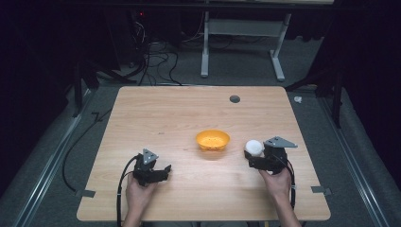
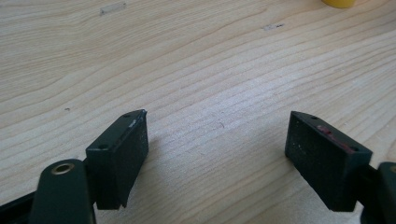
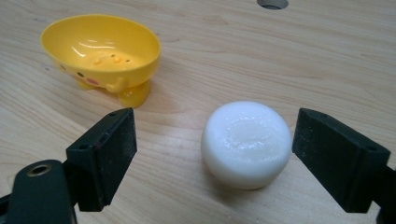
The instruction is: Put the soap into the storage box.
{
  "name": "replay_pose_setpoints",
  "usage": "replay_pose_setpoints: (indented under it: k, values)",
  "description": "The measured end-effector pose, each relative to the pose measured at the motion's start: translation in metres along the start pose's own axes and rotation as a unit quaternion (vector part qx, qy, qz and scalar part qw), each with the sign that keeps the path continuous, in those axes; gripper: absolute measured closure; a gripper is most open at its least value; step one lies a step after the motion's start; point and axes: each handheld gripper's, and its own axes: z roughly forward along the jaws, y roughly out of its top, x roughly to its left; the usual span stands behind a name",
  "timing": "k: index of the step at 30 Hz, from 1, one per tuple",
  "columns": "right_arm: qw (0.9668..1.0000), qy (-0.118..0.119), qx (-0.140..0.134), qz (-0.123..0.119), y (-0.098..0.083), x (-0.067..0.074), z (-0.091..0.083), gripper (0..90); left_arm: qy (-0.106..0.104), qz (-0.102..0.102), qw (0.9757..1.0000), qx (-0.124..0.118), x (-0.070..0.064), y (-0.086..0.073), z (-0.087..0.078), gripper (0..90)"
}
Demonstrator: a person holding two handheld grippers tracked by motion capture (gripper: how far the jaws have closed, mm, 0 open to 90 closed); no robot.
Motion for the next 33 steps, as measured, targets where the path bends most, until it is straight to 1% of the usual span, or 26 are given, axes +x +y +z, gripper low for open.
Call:
replay_pose_setpoints:
  k: [5, 10, 14, 18, 21, 24, 25, 32, 33]
  values:
    - [1.0000, -0.007, 0.003, 0.000, 0.005, -0.001, 0.004, 14.5, -0.001, 0.000, 1.0000, 0.000, 0.000, 0.000, 0.000, 21.9]
    - [0.9999, -0.008, 0.007, 0.002, 0.008, -0.003, 0.008, 14.5, -0.002, -0.001, 1.0000, -0.001, 0.000, 0.000, 0.000, 21.9]
    - [0.9997, -0.013, 0.020, 0.003, 0.010, -0.007, 0.015, 14.5, -0.002, -0.001, 1.0000, -0.001, 0.000, 0.000, 0.000, 21.9]
    - [0.9996, -0.014, 0.024, 0.003, 0.011, -0.009, 0.019, 14.1, -0.002, -0.001, 1.0000, -0.001, 0.000, 0.000, 0.000, 21.9]
    - [0.9994, -0.015, 0.031, 0.006, 0.012, -0.012, 0.026, 14.0, 0.000, 0.000, 1.0000, 0.000, 0.000, 0.000, 0.000, 21.9]
    - [0.9992, -0.015, 0.037, 0.006, 0.011, -0.014, 0.030, 13.8, 0.000, 0.000, 1.0000, 0.000, 0.000, 0.000, 0.000, 21.9]
    - [0.9989, -0.015, 0.043, 0.008, 0.011, -0.015, 0.034, 13.4, 0.000, 0.000, 1.0000, 0.000, 0.000, 0.000, 0.000, 21.9]
    - [0.9980, -0.018, 0.058, 0.013, 0.007, -0.018, 0.043, 13.0, 0.000, 0.000, 1.0000, 0.000, 0.000, 0.000, 0.000, 21.9]
    - [0.9975, -0.019, 0.067, 0.009, 0.005, -0.019, 0.046, 12.8, -0.001, -0.001, 1.0000, 0.000, 0.000, 0.000, 0.000, 21.9]
